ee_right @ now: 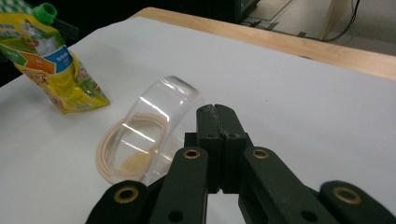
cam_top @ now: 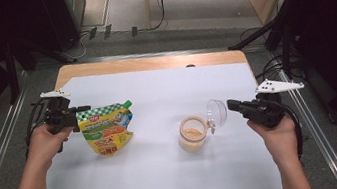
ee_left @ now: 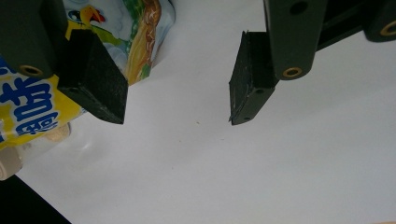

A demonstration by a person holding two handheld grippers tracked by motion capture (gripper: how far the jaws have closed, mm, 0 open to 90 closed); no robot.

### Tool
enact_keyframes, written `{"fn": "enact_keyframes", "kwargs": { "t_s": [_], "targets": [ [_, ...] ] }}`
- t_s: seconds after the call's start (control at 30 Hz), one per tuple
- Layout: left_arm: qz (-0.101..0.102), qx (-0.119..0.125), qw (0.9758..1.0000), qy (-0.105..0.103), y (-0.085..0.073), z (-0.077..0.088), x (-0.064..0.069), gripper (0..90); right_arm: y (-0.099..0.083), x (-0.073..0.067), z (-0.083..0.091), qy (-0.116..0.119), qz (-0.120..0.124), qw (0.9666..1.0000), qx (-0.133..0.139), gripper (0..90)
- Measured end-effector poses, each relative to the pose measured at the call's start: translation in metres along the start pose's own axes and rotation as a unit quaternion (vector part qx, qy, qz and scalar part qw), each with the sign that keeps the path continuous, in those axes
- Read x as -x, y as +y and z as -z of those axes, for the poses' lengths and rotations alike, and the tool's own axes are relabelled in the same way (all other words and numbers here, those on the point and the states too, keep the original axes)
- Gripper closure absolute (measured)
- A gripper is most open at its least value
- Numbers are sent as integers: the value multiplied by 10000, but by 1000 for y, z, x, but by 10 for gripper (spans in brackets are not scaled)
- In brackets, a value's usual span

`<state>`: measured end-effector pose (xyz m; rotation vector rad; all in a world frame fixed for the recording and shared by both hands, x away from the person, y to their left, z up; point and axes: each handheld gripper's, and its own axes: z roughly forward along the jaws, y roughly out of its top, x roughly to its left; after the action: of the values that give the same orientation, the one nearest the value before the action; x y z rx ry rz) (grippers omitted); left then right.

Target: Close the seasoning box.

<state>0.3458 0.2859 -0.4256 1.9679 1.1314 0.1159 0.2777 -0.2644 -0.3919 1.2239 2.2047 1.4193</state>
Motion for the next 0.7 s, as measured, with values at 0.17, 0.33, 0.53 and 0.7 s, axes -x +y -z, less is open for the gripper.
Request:
{"fn": "enact_keyframes", "kwargs": {
  "t_s": [0.17, 0.33, 0.53, 0.7],
  "targets": [
    [9, -10, 10000, 21, 0, 0, 0, 384, -4, 1, -9, 42, -38, 9999, -140, 900],
    [-13, -21, 10000, 23, 0, 0, 0, 385, -5, -3, -15, 126, -65, 9997, -201, 900],
    [-4, -24, 10000, 30, -1, 0, -1, 385, -3, -11, -18, 315, -71, 9993, -196, 900],
    [-18, -40, 10000, 71, -1, -1, -1, 385, -1, -17, -20, 437, 27, 9989, -156, 900]
  ]
}}
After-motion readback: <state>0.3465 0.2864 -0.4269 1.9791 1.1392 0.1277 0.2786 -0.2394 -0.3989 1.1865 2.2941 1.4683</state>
